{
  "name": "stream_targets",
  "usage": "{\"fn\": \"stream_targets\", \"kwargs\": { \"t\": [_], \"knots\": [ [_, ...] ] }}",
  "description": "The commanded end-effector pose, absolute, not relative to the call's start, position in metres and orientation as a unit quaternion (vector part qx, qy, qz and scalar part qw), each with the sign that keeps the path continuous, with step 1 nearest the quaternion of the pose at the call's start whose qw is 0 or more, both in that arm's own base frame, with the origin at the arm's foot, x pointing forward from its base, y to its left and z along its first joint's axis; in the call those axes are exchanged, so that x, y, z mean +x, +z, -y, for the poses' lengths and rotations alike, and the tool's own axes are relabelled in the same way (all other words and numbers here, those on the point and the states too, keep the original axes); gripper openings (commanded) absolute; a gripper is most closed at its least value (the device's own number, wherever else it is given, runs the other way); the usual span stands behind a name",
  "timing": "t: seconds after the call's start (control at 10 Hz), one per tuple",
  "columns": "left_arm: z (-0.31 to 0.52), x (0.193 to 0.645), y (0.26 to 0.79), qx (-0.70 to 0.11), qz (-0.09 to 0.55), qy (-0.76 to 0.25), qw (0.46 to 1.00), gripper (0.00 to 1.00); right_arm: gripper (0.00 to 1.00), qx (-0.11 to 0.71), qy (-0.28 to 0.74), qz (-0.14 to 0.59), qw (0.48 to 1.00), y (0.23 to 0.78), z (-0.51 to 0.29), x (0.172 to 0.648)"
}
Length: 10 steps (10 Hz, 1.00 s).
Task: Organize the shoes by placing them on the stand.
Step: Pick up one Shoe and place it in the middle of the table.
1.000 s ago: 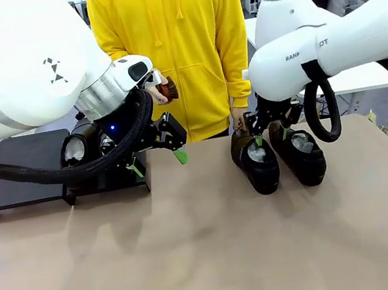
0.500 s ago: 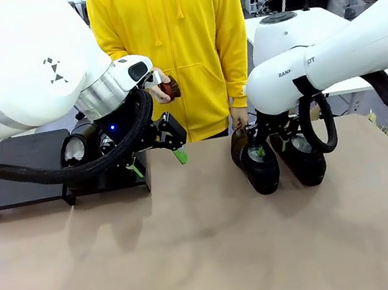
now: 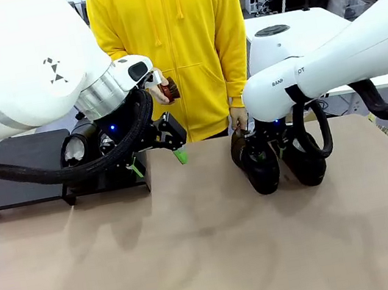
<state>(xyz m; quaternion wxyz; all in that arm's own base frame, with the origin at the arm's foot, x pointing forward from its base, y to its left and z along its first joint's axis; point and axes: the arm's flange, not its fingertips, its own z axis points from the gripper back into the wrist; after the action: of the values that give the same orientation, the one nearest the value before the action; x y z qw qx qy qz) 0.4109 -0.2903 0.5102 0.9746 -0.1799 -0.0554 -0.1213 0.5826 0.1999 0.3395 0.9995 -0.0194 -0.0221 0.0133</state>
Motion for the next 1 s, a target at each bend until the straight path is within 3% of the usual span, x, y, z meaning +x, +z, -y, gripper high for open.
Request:
{"fn": "stream_targets", "kwargs": {
  "t": [0.0, 0.1, 0.9],
  "knots": [
    [0.289, 0.409, 0.510, -0.172, 0.061, -0.115, 0.976, 1.00, 0.19, -0.019, -0.004, 0.021, 1.000, 0.341, -0.203, 0.586],
    [0.289, 0.409, 0.510, -0.172, 0.061, -0.115, 0.976, 1.00, 0.00, -0.015, -0.005, 0.018, 1.000, 0.340, -0.202, 0.585],
    [0.289, 0.409, 0.510, -0.172, 0.061, -0.115, 0.976, 1.00, 0.00, 0.010, -0.008, 0.011, 1.000, 0.348, -0.189, 0.571]
  ]
}}
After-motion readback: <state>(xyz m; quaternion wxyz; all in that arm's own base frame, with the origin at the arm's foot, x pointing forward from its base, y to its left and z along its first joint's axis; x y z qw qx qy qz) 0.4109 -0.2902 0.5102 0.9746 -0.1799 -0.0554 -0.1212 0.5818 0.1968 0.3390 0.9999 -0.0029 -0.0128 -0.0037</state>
